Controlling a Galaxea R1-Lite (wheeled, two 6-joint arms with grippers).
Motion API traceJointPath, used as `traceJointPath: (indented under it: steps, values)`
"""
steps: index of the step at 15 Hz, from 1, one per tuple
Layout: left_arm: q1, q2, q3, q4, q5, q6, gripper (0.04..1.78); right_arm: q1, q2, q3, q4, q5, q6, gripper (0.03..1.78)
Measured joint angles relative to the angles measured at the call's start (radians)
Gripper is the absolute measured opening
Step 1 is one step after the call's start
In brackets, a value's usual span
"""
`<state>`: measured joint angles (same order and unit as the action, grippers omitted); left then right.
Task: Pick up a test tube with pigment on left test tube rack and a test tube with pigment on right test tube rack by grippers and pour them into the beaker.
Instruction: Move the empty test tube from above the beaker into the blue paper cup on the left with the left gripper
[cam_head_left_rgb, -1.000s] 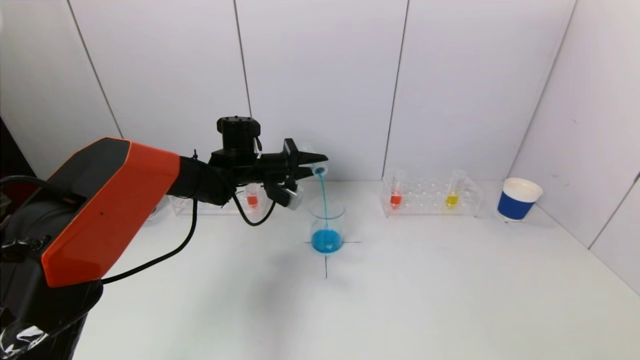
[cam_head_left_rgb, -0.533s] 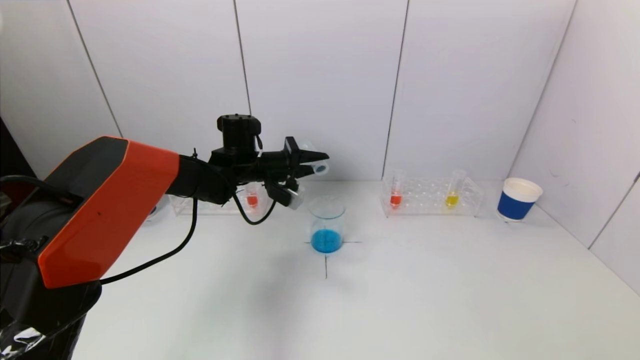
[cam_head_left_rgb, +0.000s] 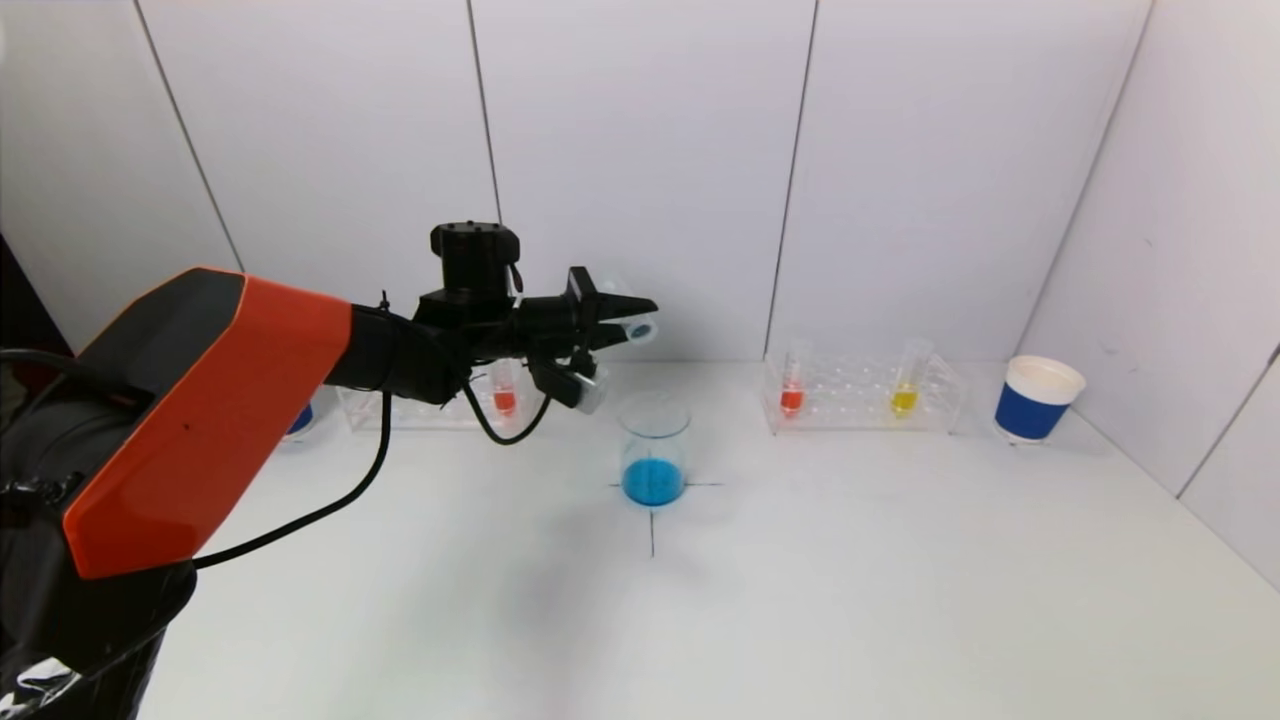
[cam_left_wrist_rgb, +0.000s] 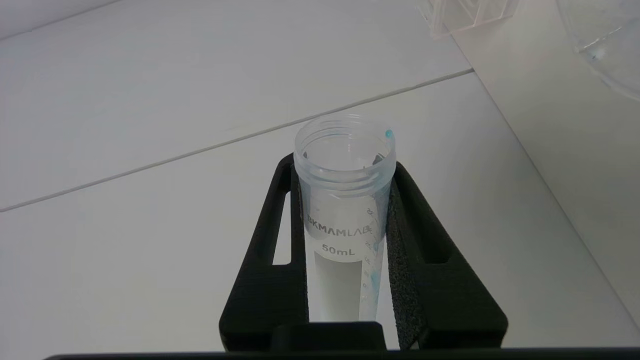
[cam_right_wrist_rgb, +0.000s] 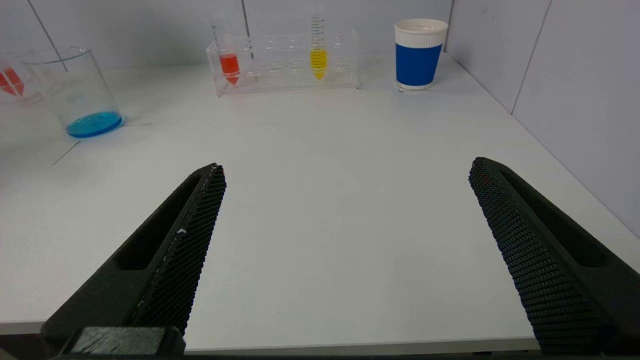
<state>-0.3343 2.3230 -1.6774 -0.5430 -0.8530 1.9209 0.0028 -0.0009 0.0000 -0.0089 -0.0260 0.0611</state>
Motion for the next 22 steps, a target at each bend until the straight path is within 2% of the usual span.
traceJointPath:
  steps: [4,9,14,17,22]
  values:
    - [0.001,-0.011,0.013,0.002,0.007,-0.048,0.47,0.0,0.0,0.0,0.0,0.0,0.0,1.77]
    - [0.0,-0.044,0.01,-0.043,0.086,-0.305,0.47,0.0,0.0,0.0,0.0,0.0,0.0,1.77]
    - [0.001,-0.131,0.003,-0.057,0.235,-0.586,0.47,0.0,0.0,0.0,0.0,0.0,0.0,1.77]
    - [0.0,-0.173,-0.032,-0.067,0.369,-0.749,0.47,0.0,0.0,0.0,0.0,0.0,0.0,1.77]
    - [0.006,-0.218,-0.212,0.081,0.571,-1.066,0.47,0.0,0.0,0.0,0.0,0.0,0.0,1.77]
